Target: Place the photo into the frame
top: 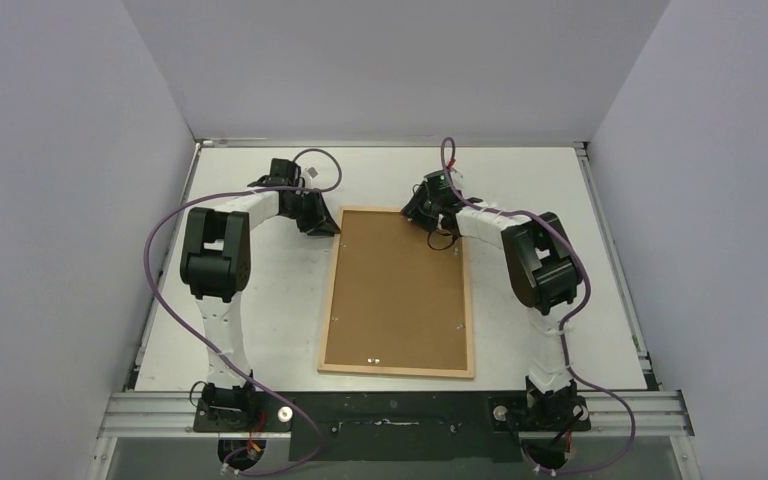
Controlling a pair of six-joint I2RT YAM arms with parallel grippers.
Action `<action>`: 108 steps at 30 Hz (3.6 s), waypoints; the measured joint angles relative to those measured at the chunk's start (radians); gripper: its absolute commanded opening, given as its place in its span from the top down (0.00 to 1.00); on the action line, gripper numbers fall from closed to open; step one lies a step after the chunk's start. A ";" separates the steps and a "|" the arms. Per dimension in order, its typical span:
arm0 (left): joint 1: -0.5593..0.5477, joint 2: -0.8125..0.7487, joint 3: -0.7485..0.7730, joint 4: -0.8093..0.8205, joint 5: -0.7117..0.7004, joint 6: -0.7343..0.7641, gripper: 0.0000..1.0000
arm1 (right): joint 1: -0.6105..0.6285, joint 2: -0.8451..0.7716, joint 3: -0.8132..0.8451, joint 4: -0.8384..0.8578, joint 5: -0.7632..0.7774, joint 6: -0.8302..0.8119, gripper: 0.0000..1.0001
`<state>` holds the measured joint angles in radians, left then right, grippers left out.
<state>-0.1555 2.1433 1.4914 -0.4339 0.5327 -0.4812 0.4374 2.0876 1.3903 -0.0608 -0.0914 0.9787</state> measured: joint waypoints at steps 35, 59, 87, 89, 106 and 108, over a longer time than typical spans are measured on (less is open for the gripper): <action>0.001 0.004 0.001 -0.010 0.023 0.009 0.78 | 0.044 0.042 -0.042 0.182 0.187 0.379 0.60; 0.006 0.012 0.009 -0.023 0.026 0.031 0.65 | 0.008 -0.073 0.071 0.074 0.231 0.002 0.44; 0.006 0.018 0.022 -0.056 0.048 0.030 0.63 | 0.010 0.246 0.660 -0.676 -0.085 -1.344 0.38; 0.006 0.019 0.024 -0.064 0.048 0.030 0.63 | 0.010 0.255 0.675 -0.696 -0.088 -1.381 0.39; 0.006 0.019 0.027 -0.099 0.049 0.031 0.64 | 0.010 0.312 0.692 -0.613 -0.055 -1.447 0.40; 0.006 0.019 0.027 -0.102 0.049 0.031 0.64 | 0.010 0.312 0.685 -0.595 -0.049 -1.442 0.40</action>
<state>-0.1490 2.1624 1.5185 -0.5358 0.5816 -0.4503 0.4477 2.3997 2.0754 -0.6563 -0.1406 -0.4633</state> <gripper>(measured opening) 0.358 0.605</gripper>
